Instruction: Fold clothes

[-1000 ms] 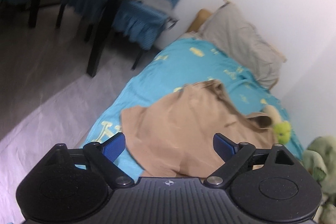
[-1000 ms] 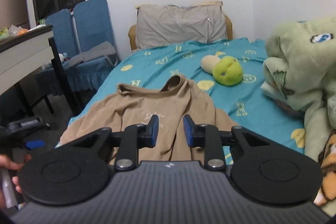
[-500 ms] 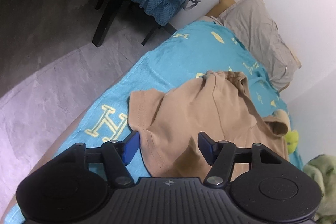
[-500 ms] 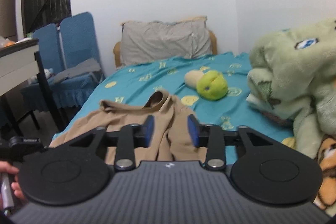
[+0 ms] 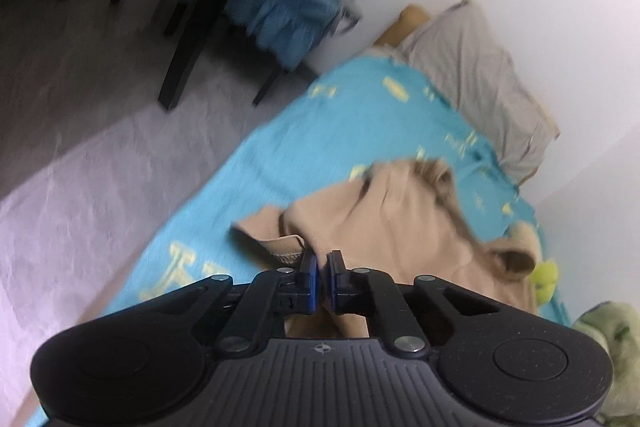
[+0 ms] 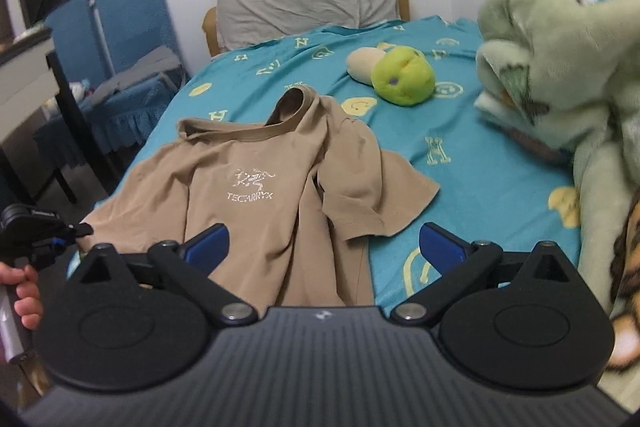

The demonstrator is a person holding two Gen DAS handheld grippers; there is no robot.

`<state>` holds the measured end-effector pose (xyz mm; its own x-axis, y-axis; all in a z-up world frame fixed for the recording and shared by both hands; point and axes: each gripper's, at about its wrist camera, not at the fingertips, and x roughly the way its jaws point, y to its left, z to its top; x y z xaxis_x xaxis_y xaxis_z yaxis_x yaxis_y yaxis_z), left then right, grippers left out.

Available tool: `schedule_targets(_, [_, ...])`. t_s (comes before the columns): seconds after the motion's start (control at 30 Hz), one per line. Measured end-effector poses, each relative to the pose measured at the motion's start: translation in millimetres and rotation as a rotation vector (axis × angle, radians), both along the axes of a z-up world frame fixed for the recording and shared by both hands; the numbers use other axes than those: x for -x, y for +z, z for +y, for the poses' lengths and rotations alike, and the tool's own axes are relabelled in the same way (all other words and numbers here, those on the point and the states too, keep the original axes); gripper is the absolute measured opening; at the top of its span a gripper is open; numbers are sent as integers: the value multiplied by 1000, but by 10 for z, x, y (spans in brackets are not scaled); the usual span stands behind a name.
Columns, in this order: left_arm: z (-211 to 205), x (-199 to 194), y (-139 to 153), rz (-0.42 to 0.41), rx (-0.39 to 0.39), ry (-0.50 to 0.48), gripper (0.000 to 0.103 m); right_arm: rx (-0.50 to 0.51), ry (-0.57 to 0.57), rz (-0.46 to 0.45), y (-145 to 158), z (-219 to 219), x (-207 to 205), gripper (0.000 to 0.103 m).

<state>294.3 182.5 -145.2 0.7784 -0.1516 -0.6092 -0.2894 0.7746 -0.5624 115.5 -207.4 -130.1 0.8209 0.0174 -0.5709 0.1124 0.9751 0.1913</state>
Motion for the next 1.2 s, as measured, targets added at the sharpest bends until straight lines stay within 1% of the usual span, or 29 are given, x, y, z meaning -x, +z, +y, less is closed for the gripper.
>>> schedule_targets(0.07, [52, -78, 172, -30, -26, 12, 6, -36, -7, -24, 19, -60, 32, 103])
schedule_targets(0.1, [94, -151, 281, -43, -54, 19, 6, -35, -14, -42, 45, -67, 45, 103])
schedule_targets(0.2, [222, -486, 661, -73, -184, 38, 5, -19, -34, -90, 113, -69, 71, 103])
schedule_targets(0.3, [338, -870, 1001, -79, -331, 67, 5, 15, -51, -102, 117, -54, 28, 103])
schedule_targets(0.37, [341, -1139, 1055, -41, -454, 80, 6, 34, -68, -103, 104, -47, -21, 103])
schedule_targets(0.43, [305, -1377, 929, 32, -560, 65, 6, 41, -76, -104, 82, -31, -82, 103])
schedule_targets(0.47, [291, -1458, 818, 64, -588, 53, 6, 47, -78, -103, 70, -23, -115, 103])
schedule_targets(0.57, [252, -1510, 546, 69, -572, 20, 10, 66, -74, -112, 43, -6, -206, 103])
schedule_targets(0.6, [224, -1453, 529, 64, -567, 4, 13, 73, -72, -115, 32, 0, -234, 103])
schedule_targets(0.67, [170, -1341, 495, 53, -557, -27, 24, 74, -64, -118, 19, 18, -280, 102])
schedule_targets(0.73, [116, -1228, 462, 42, -547, -57, 45, 67, -57, -121, 13, 28, -307, 102])
schedule_targets(0.77, [88, -1160, 458, 35, -541, -72, 49, 62, -54, -124, 16, 34, -311, 102])
schedule_targets(0.83, [20, -902, 589, 4, -521, -92, 68, 59, -53, -131, 34, 30, -282, 102])
schedule_targets(0.87, [-36, -751, 650, -19, -517, -100, 72, 58, -52, -135, 43, 27, -266, 102])
schedule_targets(0.9, [-91, -601, 711, -42, -513, -108, 79, 57, -52, -139, 52, 25, -250, 102])
schedule_targets(0.93, [-150, -450, 773, -64, -510, -117, 84, 56, -51, -143, 62, 22, -234, 102])
schedule_targets(1.0, [-303, -143, 912, -93, -517, -139, 87, 53, -50, -150, 80, 17, -203, 103])
schedule_targets(1.07, [-517, 161, 1078, -120, -539, -166, 92, 60, -53, -162, 110, 5, -146, 103])
schedule_targets(1.13, [-720, 456, 1234, -151, -554, -188, 102, 61, -51, -172, 140, -5, -89, 103])
schedule_targets(1.2, [-891, 718, 1355, -188, -541, -216, 103, 55, -38, -173, 167, -9, -43, 103])
